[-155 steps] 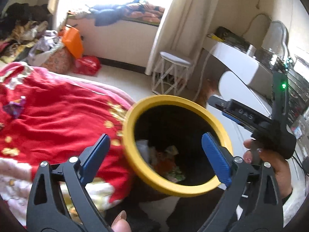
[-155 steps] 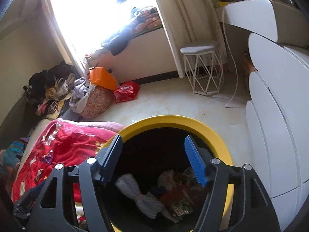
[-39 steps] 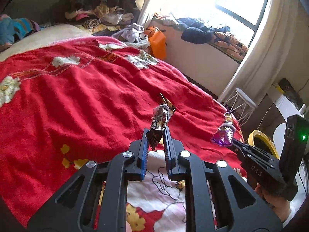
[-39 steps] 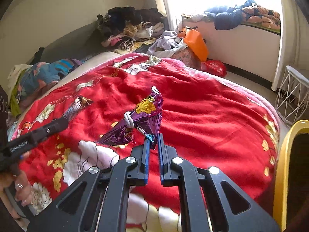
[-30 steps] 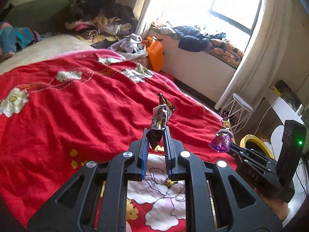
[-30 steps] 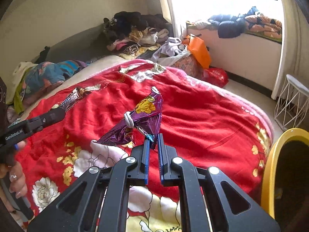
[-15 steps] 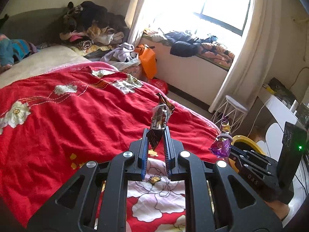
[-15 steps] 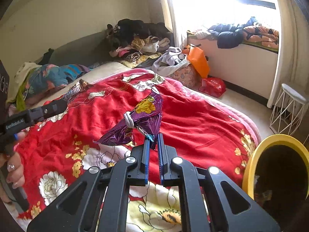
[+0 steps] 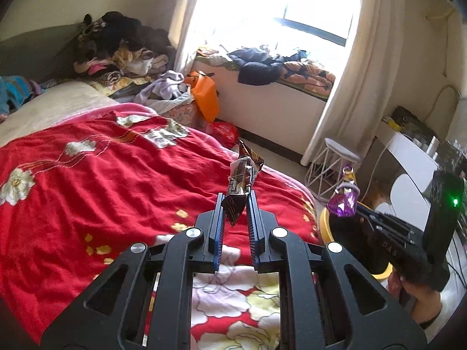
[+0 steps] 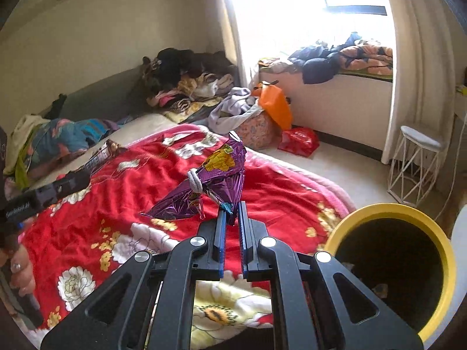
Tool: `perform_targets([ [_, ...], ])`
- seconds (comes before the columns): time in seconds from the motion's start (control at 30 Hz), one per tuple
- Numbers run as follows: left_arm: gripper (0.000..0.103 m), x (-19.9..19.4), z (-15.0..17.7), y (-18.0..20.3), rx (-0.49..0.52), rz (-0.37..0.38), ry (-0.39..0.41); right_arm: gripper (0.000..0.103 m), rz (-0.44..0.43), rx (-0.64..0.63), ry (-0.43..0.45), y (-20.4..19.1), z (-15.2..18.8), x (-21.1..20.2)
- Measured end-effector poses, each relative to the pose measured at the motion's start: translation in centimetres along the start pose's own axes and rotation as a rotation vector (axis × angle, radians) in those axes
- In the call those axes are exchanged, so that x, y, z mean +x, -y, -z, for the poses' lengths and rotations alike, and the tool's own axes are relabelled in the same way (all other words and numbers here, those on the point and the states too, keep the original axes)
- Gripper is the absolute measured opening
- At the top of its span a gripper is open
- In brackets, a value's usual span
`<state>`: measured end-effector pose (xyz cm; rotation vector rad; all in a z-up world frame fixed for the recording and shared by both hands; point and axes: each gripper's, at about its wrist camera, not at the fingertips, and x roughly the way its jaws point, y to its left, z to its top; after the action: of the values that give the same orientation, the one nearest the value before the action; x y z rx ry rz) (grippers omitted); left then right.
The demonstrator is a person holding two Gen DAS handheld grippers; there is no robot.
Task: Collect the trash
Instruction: 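Carry the silver and purple wrappers in both grippers over the yellow bin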
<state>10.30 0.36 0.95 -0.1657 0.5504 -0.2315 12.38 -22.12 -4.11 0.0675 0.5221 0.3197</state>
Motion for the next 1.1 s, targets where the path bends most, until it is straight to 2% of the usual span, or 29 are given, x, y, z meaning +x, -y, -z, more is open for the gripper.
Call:
perform_targets([
  [0.47, 0.01, 1.1, 0.7, 4.1, 0.062, 0.074, -0.021, 0.008, 0.113, 0.098, 0.045, 5.8, 0.3, -2.8],
  [1.1, 0.01, 3.1, 1.5, 9.9, 0.148, 0.166, -0.048, 0.008, 0.227, 0.218, 0.038, 12.4, 2.1, -4.3],
])
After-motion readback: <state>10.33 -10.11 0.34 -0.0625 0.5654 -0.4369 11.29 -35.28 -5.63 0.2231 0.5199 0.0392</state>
